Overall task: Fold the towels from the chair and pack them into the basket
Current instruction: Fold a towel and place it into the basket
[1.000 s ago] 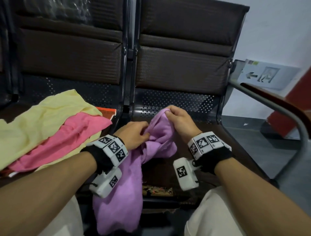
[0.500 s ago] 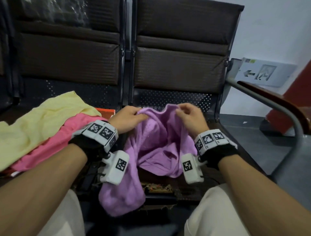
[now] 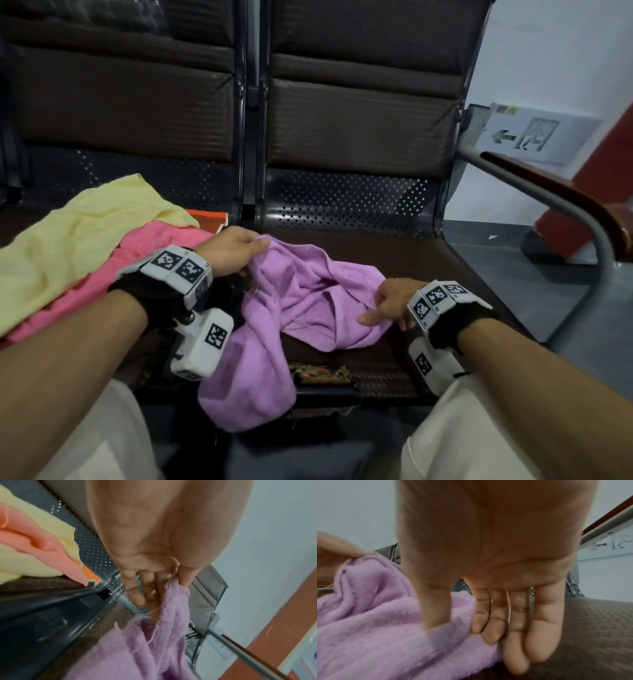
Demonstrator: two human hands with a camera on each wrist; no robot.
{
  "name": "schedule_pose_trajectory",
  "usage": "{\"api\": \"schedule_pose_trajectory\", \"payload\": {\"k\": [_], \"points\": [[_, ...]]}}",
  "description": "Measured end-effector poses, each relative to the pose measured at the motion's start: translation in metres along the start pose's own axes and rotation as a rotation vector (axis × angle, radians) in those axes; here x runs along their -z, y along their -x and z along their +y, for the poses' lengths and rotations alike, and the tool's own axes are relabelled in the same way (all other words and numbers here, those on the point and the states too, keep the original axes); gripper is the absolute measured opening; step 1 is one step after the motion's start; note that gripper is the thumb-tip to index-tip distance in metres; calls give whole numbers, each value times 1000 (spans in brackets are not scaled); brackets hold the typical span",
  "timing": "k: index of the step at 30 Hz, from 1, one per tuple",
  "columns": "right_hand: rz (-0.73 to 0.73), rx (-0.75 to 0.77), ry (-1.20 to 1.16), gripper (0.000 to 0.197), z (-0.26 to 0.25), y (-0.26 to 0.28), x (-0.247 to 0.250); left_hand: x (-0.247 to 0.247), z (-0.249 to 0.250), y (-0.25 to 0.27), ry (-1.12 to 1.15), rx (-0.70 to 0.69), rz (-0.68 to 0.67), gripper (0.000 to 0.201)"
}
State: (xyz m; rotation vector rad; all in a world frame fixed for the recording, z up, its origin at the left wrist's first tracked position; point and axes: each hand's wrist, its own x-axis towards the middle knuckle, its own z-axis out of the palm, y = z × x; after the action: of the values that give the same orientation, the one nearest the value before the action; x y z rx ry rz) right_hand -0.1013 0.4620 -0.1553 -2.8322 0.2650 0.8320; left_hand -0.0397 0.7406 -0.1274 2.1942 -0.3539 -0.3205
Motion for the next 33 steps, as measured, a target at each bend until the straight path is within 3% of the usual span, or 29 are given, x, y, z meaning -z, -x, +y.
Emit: {"api": "schedule_pose_trajectory", "payload": {"k": [2,4,7,11,13,15,18,22,26,30,33], "points": [[1,-3,-53,28,0,-2,-1,-3,7,3,284,25,11,29],[83,29,-282,15,1,-6,-1,-5,16,7,501,24,-16,33],[436,139,-778,13,3,-13,9,-3,30,10,761,-62,-13,33],[827,224,-1190,21,1,-12,36,4,35,4,795,-81,241,29],[899,219,-1336,18,1,-9,43,6,32,0,772,-25,374,28],[847,227,-1359,10,-2,-5,42,4,29,-3,693,8,430,23],[623,246,-1222,20,-8,-5,27,-5,28,-3,582,21,352,13],[350,116,-589,32,-3,-4,0,-13,21,1,386,40,188,24],[98,29,-114,55,4,1,-7,-10,8,2,275,26,147,21],[16,16,139,65,12,4,-9,-6,0,-2,141,-5,202,14],[106,60,212,42,15,4,-12,-4,0,-3,121,-81,249,12]]}}
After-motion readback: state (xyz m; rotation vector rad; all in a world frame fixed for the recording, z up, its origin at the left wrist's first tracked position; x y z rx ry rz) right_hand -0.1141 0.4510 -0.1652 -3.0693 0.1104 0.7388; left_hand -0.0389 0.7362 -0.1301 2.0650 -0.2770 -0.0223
